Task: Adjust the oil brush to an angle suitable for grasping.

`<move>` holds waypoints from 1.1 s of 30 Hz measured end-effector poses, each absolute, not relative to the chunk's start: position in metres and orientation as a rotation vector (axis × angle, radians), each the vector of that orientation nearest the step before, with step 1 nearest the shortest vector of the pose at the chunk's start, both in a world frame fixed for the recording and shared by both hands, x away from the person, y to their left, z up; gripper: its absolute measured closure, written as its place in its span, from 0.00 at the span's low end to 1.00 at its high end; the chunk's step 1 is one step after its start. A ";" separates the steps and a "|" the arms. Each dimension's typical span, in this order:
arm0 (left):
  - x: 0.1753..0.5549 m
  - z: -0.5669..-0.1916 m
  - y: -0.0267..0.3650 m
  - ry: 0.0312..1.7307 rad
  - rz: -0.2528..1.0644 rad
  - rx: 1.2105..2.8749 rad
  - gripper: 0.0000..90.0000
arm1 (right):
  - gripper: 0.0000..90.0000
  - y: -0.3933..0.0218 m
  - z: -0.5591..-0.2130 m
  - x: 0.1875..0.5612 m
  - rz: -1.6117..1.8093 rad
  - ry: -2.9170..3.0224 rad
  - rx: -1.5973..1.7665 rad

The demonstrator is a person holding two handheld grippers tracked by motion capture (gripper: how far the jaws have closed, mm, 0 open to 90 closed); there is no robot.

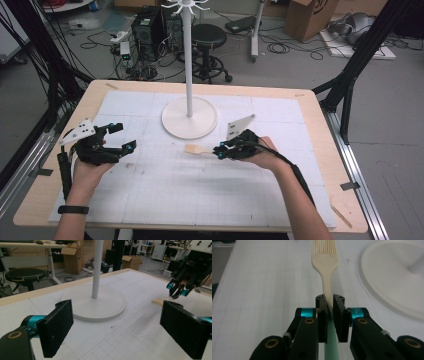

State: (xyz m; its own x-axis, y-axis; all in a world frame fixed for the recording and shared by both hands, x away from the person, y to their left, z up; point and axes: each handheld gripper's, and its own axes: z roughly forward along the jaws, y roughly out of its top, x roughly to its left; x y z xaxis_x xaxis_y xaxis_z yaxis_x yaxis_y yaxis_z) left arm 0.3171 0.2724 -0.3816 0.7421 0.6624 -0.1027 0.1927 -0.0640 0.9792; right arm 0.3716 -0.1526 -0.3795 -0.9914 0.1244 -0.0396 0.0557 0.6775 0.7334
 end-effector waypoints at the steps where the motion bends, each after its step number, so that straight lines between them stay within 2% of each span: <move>1: 0.317 -0.381 0.273 0.697 0.441 1.618 0.13 | 0.93 -0.144 -0.379 0.371 1.223 2.802 0.129; 10: 0.315 -0.379 0.277 0.692 0.441 1.602 0.13 | 0.93 -0.045 -0.392 0.364 1.193 2.918 -0.086; 15: 0.314 -0.378 0.279 0.691 0.441 1.593 0.13 | 0.92 -0.010 -0.403 0.358 1.179 2.963 -0.163; 23: 0.315 -0.379 0.281 0.702 0.436 1.596 0.13 | 0.92 0.016 -0.417 0.349 1.157 3.008 -0.291; 33: 0.316 -0.379 0.280 0.701 0.434 1.598 0.13 | 0.92 0.022 -0.425 0.350 1.120 3.030 -0.397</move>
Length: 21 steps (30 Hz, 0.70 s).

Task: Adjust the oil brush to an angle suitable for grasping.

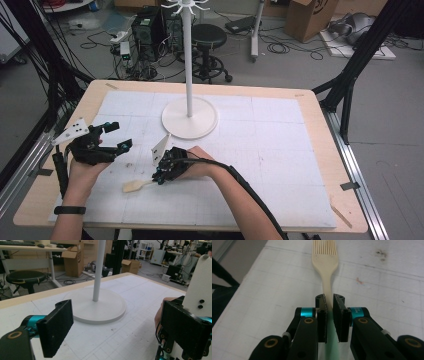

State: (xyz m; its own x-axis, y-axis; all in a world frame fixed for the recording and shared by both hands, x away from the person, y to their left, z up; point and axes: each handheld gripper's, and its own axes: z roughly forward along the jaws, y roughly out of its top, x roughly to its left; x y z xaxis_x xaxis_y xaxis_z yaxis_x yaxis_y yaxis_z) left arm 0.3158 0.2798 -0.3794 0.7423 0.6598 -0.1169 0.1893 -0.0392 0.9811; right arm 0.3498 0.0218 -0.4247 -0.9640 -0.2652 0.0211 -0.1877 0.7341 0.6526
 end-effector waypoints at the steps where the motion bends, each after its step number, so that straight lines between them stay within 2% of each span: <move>1: 0.316 -0.379 0.280 0.701 0.434 1.597 0.13 | 0.92 0.023 -0.425 0.350 -1.039 -2.812 0.394; 11: 0.316 -0.380 0.279 0.698 0.431 1.601 0.13 | 0.89 0.029 -0.430 0.352 -0.979 -2.820 0.442; 14: 0.315 -0.379 0.279 0.697 0.434 1.596 0.13 | 0.76 0.028 -0.429 0.352 -1.003 -2.822 0.427; 16: 0.314 -0.379 0.281 0.697 0.437 1.592 0.13 | 0.74 0.024 -0.425 0.354 -1.004 -2.830 0.420; 21: 0.313 -0.378 0.284 0.705 0.442 1.585 0.13 | 0.60 0.000 -0.407 0.359 -1.114 -2.838 0.313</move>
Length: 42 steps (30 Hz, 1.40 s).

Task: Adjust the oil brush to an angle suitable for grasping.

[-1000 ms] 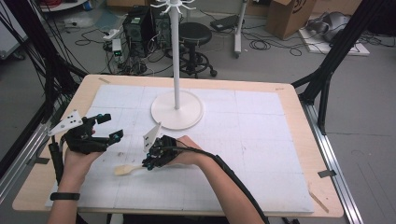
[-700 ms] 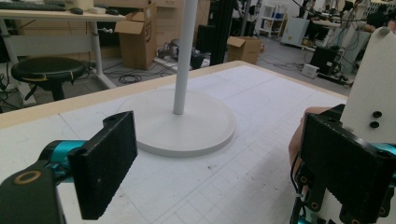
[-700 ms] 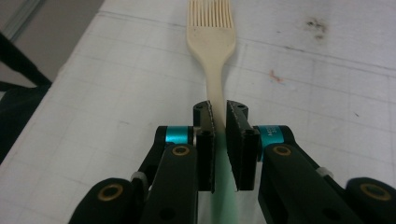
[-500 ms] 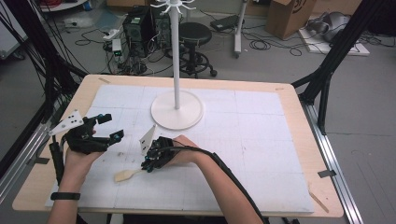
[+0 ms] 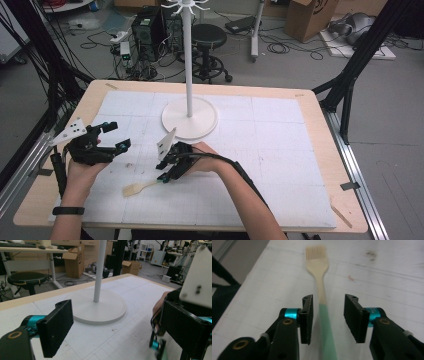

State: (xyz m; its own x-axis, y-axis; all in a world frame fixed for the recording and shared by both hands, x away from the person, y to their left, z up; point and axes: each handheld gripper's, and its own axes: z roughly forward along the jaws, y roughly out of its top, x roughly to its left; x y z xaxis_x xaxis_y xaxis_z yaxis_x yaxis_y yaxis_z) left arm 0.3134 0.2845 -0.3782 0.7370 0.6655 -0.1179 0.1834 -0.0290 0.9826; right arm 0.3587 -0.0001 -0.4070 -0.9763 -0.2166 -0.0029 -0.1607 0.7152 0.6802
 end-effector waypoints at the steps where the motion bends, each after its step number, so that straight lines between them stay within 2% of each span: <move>1: 0.313 -0.378 0.285 0.705 0.443 1.586 0.13 | 0.60 -0.008 -0.402 0.360 -1.147 -2.839 0.285; 9: 0.314 -0.380 0.280 0.703 0.441 1.606 0.13 | 0.51 -0.101 -0.377 0.362 -1.377 -2.852 0.024; 16: 0.317 -0.382 0.273 0.700 0.425 1.620 0.13 | 0.44 -0.189 -0.376 0.353 -1.538 -2.840 -0.275; 23: 0.319 -0.384 0.272 0.702 0.418 1.632 0.13 | 0.32 -0.264 -0.378 0.335 -1.704 -2.785 -0.543; 30: 0.320 -0.385 0.271 0.694 0.420 1.643 0.13 | 0.19 -0.316 -0.389 0.320 -1.797 -2.727 -0.830; 42: 0.318 -0.384 0.274 0.699 0.445 1.646 0.13 | 0.16 -0.366 -0.406 0.296 -1.999 -2.653 -1.132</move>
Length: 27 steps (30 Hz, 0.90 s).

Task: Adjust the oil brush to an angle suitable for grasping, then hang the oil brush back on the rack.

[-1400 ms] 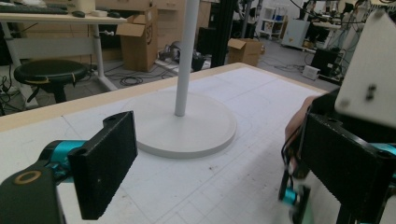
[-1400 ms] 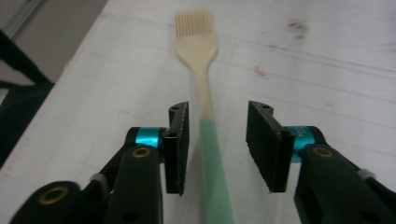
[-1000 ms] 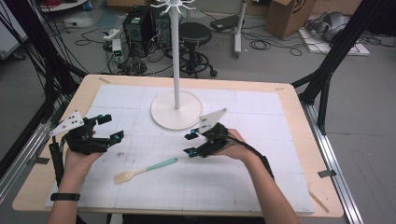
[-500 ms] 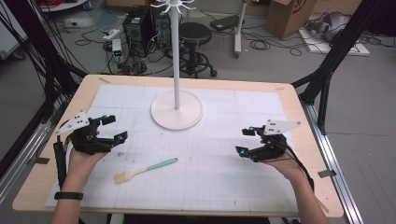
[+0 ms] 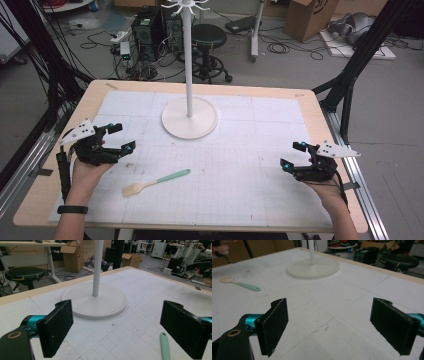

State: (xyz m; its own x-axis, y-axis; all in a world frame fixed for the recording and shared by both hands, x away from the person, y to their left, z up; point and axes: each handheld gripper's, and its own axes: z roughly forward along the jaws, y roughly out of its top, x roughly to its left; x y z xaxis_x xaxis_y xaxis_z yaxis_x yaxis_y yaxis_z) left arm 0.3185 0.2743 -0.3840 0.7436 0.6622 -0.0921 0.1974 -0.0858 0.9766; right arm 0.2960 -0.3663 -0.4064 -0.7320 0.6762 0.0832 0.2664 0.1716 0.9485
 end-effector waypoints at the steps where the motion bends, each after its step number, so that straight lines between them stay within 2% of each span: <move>1: 0.318 -0.384 0.274 0.699 0.443 1.641 0.13 | 0.16 -0.368 -0.407 0.296 1.585 2.086 0.907; 18: 0.317 -0.383 0.275 0.703 0.453 1.659 0.13 | 0.15 -0.380 -0.409 0.296 1.566 2.014 0.962; 27: 0.309 -0.376 0.267 0.676 0.408 1.684 0.12 | 0.15 -0.383 -0.410 0.295 1.567 2.013 0.964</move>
